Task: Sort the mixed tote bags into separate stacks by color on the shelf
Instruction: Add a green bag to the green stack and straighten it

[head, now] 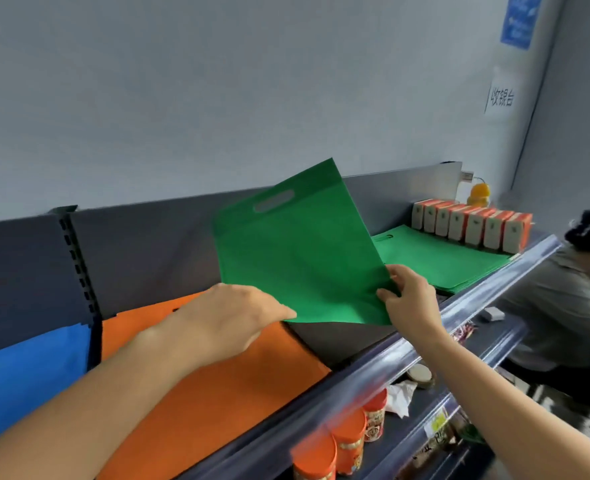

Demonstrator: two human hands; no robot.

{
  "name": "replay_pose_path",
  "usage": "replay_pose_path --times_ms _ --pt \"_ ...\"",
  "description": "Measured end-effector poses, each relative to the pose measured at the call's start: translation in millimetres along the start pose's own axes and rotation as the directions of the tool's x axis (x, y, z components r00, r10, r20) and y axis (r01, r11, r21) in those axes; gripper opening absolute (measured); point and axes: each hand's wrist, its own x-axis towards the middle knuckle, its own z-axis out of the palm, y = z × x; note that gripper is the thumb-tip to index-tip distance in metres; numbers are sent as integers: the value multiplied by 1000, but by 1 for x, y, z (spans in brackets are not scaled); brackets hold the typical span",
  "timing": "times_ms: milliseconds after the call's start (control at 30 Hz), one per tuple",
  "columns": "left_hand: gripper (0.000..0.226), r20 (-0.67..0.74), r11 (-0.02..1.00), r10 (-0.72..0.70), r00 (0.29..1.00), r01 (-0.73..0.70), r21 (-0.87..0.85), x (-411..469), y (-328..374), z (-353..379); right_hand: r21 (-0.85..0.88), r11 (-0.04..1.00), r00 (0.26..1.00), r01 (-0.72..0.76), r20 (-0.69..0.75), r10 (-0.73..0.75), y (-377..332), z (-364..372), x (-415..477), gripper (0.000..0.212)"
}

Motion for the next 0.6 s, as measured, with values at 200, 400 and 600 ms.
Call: replay_pose_path --times_ms 200,400,600 --pt "55 111 991 90 990 -78 -109 94 3 42 -48 996 995 -70 -73 66 56 -36 67 43" --pt "52 139 995 54 989 -42 -91 182 30 74 -155 986 994 -64 -102 48 102 -81 149 42" --pt "52 180 993 -34 983 54 -106 274 67 119 -245 969 999 -43 -23 39 161 -120 242 42"
